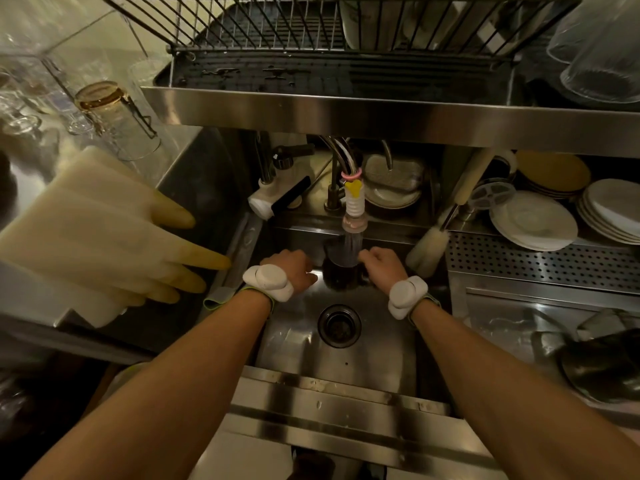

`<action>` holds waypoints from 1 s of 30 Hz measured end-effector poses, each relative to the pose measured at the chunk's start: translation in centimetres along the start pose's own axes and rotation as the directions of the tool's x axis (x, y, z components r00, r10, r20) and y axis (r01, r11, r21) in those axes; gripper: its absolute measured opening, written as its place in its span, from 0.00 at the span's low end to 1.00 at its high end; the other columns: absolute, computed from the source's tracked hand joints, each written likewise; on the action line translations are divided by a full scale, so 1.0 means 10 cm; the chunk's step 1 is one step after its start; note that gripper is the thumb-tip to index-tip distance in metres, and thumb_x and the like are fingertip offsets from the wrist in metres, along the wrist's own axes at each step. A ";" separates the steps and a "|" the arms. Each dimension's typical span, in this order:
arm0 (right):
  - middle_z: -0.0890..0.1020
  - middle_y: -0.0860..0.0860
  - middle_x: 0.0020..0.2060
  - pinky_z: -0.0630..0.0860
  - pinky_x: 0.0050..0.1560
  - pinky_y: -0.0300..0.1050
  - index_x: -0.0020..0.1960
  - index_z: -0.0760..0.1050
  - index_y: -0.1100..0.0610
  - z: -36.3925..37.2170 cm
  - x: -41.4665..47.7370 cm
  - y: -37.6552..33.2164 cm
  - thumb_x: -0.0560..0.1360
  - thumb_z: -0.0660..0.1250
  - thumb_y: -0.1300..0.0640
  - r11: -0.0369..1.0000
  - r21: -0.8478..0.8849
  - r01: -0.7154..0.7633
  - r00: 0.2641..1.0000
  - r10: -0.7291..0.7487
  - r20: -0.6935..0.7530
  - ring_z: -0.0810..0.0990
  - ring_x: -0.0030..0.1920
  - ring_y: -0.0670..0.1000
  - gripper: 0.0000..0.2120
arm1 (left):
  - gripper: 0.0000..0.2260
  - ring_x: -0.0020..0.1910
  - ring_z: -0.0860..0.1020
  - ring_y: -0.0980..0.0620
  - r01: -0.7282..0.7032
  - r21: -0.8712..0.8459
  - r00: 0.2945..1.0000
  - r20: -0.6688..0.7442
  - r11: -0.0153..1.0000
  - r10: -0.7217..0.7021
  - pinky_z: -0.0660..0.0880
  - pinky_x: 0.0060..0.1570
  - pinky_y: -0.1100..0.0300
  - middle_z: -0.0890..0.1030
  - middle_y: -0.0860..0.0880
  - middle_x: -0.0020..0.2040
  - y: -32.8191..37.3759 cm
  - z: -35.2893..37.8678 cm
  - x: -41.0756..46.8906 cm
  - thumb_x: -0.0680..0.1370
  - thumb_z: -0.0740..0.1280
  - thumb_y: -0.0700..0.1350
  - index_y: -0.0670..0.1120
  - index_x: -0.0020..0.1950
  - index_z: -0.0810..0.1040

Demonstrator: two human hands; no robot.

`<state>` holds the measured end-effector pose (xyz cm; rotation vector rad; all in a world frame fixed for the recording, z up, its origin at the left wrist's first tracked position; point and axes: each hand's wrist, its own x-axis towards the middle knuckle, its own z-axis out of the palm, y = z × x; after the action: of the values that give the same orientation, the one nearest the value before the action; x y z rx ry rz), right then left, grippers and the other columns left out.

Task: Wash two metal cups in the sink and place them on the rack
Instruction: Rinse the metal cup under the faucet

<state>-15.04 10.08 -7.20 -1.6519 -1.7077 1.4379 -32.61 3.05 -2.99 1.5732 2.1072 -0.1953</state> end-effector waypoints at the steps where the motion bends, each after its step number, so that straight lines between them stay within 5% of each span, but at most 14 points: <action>1: 0.70 0.53 0.29 0.67 0.36 0.46 0.32 0.66 0.56 -0.02 -0.01 0.01 0.76 0.62 0.55 1.000 -0.001 -0.012 1.000 0.012 0.007 0.70 0.32 0.51 0.15 | 0.18 0.60 0.77 0.41 0.000 -0.001 1.000 0.000 1.000 0.000 0.75 0.57 0.52 0.77 0.44 0.64 0.00 0.00 0.00 0.76 0.64 0.57 0.51 0.62 0.77; 6: 0.71 0.54 0.31 0.66 0.41 0.46 0.31 0.68 0.58 -0.05 0.04 0.01 0.76 0.62 0.55 0.999 -0.038 -0.010 0.999 0.008 -0.041 0.71 0.37 0.54 0.16 | 0.18 0.61 0.76 0.42 0.014 -0.002 1.000 -0.001 1.000 -0.014 0.74 0.58 0.52 0.76 0.45 0.65 0.03 0.05 -0.01 0.76 0.64 0.57 0.53 0.64 0.75; 10: 0.71 0.56 0.32 0.69 0.40 0.50 0.34 0.68 0.58 -0.04 0.05 0.01 0.76 0.62 0.55 1.000 -0.016 -0.017 0.999 0.017 0.036 0.72 0.36 0.55 0.14 | 0.18 0.61 0.77 0.42 0.014 -0.003 1.000 0.003 1.000 -0.014 0.74 0.58 0.52 0.76 0.44 0.64 0.02 0.02 0.00 0.76 0.64 0.57 0.52 0.63 0.76; 30: 0.71 0.52 0.28 0.67 0.39 0.46 0.31 0.68 0.57 -0.17 0.04 0.04 0.76 0.62 0.54 0.993 -0.121 0.007 1.000 -0.011 -0.029 0.71 0.33 0.52 0.16 | 0.17 0.61 0.77 0.43 0.005 0.000 1.000 0.002 1.000 -0.005 0.75 0.60 0.51 0.78 0.45 0.63 0.06 0.01 -0.05 0.76 0.64 0.57 0.52 0.62 0.77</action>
<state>-13.58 11.06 -7.01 -1.7165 -1.8152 1.3226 -31.89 2.79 -2.71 1.5671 2.1104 -0.1981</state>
